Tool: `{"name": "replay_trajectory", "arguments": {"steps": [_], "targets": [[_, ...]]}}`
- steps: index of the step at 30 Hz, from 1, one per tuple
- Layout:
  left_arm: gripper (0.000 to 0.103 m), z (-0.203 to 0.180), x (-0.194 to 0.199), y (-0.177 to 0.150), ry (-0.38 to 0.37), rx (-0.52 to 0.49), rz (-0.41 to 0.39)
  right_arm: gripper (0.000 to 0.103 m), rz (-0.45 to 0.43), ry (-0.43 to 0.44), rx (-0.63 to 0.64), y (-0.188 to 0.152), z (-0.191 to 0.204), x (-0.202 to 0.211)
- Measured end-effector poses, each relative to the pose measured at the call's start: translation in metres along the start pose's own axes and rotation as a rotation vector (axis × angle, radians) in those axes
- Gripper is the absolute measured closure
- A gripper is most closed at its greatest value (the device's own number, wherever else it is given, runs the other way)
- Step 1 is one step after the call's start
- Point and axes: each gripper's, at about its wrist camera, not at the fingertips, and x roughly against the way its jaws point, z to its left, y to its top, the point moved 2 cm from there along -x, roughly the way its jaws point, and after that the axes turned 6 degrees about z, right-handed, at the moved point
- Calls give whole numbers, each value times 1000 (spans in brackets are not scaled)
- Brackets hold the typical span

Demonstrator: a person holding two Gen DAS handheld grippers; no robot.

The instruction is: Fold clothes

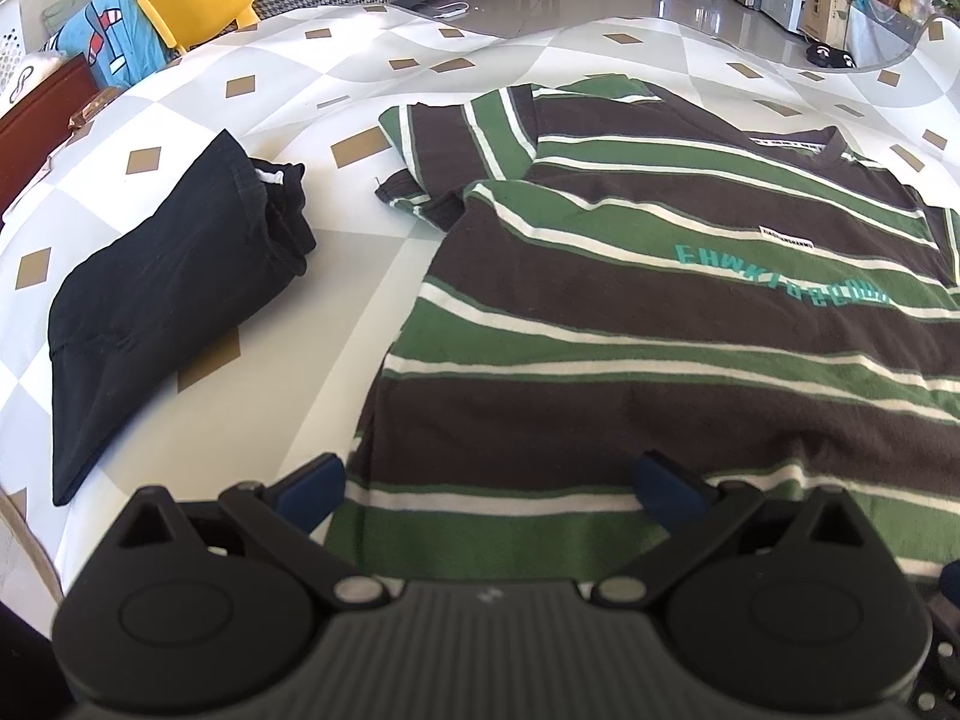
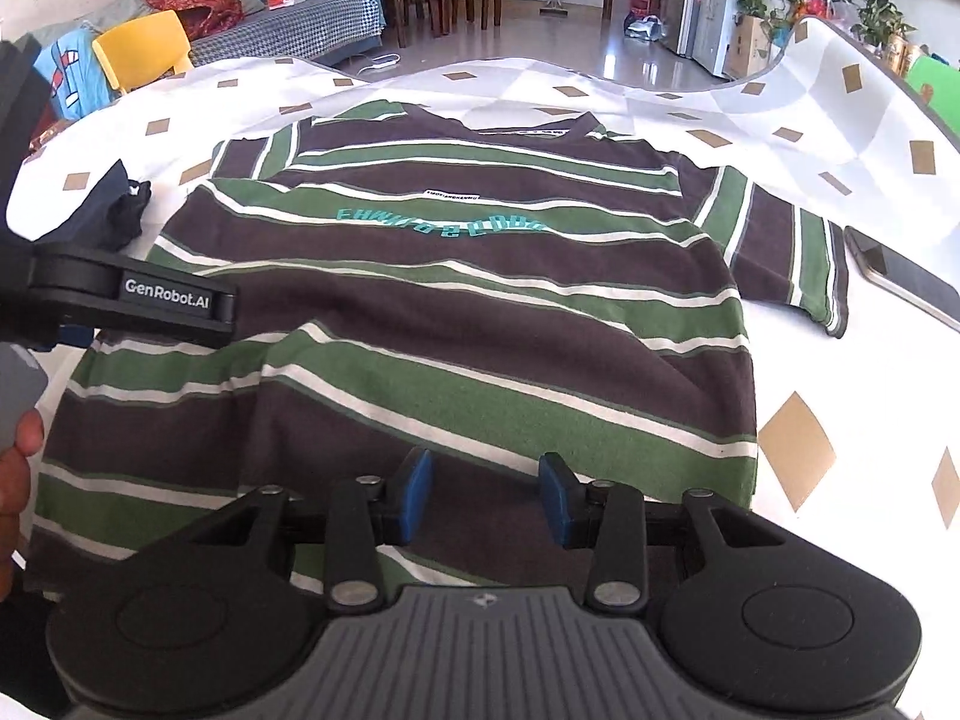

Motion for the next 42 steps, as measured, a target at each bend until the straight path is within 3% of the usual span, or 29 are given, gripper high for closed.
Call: {"name": "replay_trajectory", "arguments": {"steps": [12,30,42], "targets": [[0,3,2,-11,-45,31,29,62,94,-8,-24,-6,-4,-4],[0,-5,12,-32,-69,-21,67,59,217,-23,-64,-12,-14,-12],[0,-13,11,-38,-54,-65,83,59,233,-30,-66,-5,-16,-19]]}}
